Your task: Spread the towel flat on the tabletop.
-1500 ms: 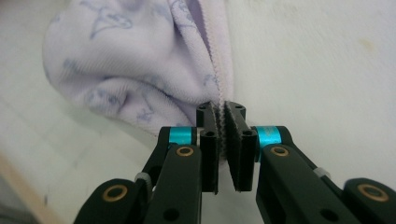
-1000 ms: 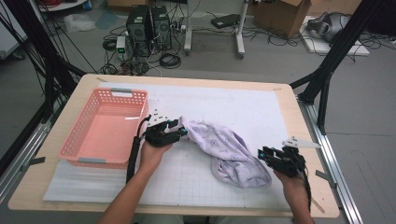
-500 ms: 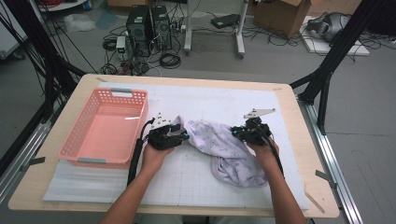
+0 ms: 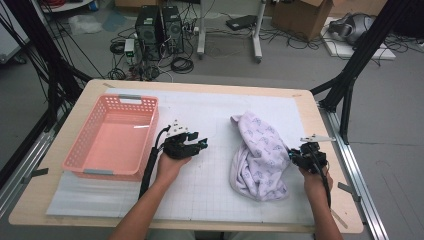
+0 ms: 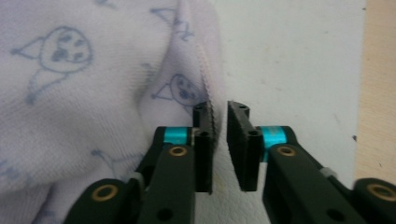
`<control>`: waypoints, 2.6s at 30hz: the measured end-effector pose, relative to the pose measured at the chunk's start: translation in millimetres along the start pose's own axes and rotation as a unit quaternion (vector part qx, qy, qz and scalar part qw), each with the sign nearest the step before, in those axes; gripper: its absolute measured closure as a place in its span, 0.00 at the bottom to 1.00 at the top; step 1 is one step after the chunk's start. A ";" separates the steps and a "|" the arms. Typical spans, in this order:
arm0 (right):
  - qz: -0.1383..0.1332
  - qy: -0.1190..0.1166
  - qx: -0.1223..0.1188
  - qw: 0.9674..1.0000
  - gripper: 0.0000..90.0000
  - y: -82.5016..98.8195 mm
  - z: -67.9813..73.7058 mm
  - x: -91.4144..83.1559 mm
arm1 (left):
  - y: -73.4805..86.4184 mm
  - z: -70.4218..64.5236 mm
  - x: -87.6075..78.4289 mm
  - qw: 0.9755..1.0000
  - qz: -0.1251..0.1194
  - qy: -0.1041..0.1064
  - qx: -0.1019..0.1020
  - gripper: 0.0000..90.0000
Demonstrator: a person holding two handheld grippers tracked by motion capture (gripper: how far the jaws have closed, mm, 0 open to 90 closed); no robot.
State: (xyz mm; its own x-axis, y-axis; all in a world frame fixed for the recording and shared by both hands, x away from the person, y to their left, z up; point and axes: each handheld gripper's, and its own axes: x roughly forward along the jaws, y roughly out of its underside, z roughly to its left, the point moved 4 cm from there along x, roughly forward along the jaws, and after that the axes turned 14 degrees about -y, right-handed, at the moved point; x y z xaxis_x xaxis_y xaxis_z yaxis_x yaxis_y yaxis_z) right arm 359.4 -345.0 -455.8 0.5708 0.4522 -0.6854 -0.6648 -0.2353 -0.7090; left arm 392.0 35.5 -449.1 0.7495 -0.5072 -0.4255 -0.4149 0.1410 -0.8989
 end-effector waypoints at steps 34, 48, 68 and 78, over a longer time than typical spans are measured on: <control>-0.055 -0.052 0.031 0.997 0.59 11.3 7.1 -9.8 | 9.5 -63.3 22.0 0.990 0.047 0.066 0.118 0.96; -0.046 -0.063 0.024 0.997 0.56 2.2 19.7 5.9 | 59.0 -25.2 -76.4 0.993 0.036 0.059 0.095 0.97; -0.037 -0.029 0.001 0.999 0.64 41.5 15.5 -33.8 | -0.1 -39.1 7.4 0.997 0.018 0.032 0.061 0.47; -0.070 -0.055 0.011 0.996 0.54 44.8 17.7 -43.4 | 12.3 -56.5 39.1 0.987 0.108 0.025 0.119 0.90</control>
State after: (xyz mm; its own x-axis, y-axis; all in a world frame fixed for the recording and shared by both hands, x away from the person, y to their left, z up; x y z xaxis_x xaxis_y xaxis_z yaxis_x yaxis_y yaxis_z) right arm 296.3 -359.9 -454.9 0.6034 0.5707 -0.5569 -0.5932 -0.1454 -0.7918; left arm 387.0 -30.6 -470.9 0.6276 -0.4840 -0.6098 -0.4247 0.4436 -0.7892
